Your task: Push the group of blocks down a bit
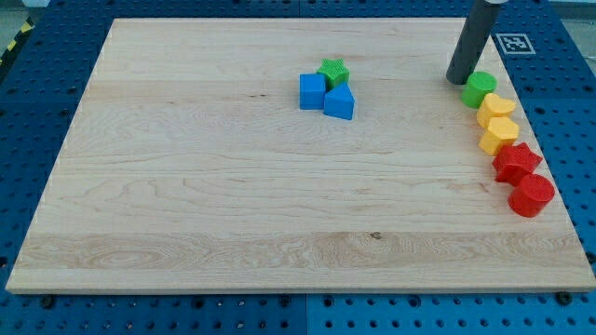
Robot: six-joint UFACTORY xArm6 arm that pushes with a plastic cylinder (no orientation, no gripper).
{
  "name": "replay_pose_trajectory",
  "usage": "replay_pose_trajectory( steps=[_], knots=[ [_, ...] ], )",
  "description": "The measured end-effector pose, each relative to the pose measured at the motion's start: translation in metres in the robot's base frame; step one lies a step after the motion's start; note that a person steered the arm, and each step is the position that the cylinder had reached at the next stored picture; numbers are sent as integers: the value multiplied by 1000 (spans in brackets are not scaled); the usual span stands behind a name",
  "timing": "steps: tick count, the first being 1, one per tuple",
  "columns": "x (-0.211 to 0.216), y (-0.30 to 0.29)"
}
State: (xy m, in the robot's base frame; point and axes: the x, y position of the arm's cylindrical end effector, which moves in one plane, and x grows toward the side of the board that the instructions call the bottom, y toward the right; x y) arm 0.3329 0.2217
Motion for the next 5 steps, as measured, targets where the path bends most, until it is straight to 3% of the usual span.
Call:
replay_pose_trajectory(
  steps=[4,5],
  knots=[
    [0,13],
    [-5,-24]
  ],
)
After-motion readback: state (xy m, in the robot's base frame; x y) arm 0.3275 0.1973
